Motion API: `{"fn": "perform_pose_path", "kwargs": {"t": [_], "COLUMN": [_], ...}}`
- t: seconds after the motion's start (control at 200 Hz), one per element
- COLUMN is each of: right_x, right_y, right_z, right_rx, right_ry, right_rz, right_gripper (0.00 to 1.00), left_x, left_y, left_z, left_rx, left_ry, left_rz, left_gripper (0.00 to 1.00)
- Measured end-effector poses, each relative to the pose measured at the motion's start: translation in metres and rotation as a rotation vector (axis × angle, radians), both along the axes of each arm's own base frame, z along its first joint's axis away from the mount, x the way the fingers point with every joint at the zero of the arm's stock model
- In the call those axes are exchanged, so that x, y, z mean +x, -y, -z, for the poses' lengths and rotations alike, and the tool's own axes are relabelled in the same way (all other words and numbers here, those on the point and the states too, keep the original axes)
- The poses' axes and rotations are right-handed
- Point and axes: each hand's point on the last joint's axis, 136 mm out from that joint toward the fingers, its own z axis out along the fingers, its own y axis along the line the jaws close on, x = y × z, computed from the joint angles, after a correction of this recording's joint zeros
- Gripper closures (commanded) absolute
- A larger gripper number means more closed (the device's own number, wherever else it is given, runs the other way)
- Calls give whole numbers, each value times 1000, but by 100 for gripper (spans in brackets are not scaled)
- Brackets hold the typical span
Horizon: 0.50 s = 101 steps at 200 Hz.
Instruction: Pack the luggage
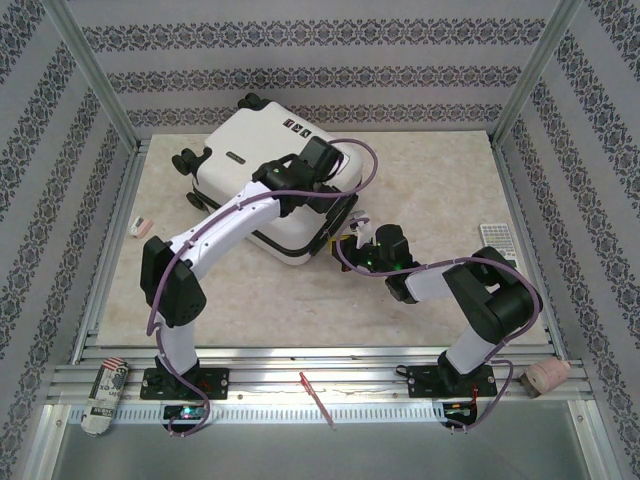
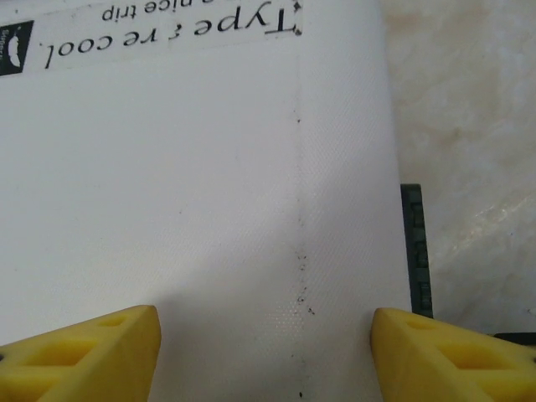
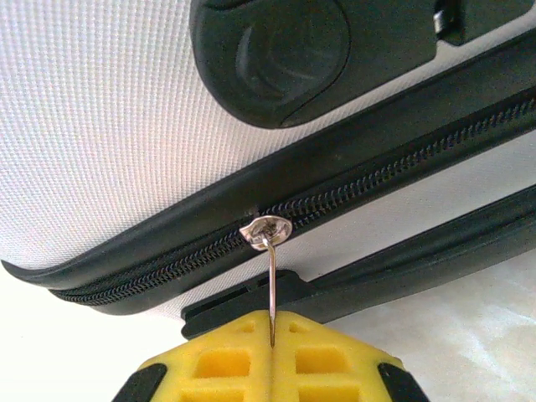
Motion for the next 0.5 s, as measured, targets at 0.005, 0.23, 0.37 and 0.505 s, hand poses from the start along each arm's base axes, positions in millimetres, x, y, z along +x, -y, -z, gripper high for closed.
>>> {"fn": "perform_pose_path", "kwargs": {"t": [0.005, 0.23, 0.37, 0.505], "right_x": [0, 1, 1, 0], "right_y": [0, 1, 0, 0], "right_z": [0, -2, -2, -1], "right_rx": [0, 6, 7, 9], "right_ry": [0, 5, 7, 5], "right_rz": [0, -2, -3, -8], "right_gripper": [100, 100, 100, 100], "left_x": [0, -14, -20, -23], "left_y": [0, 9, 13, 17], "left_z": [0, 2, 5, 7], "left_rx": [2, 65, 57, 40], "left_ry": [1, 0, -24, -42], "left_rz": [0, 44, 69, 89], "left_gripper": [33, 33, 32, 29]}}
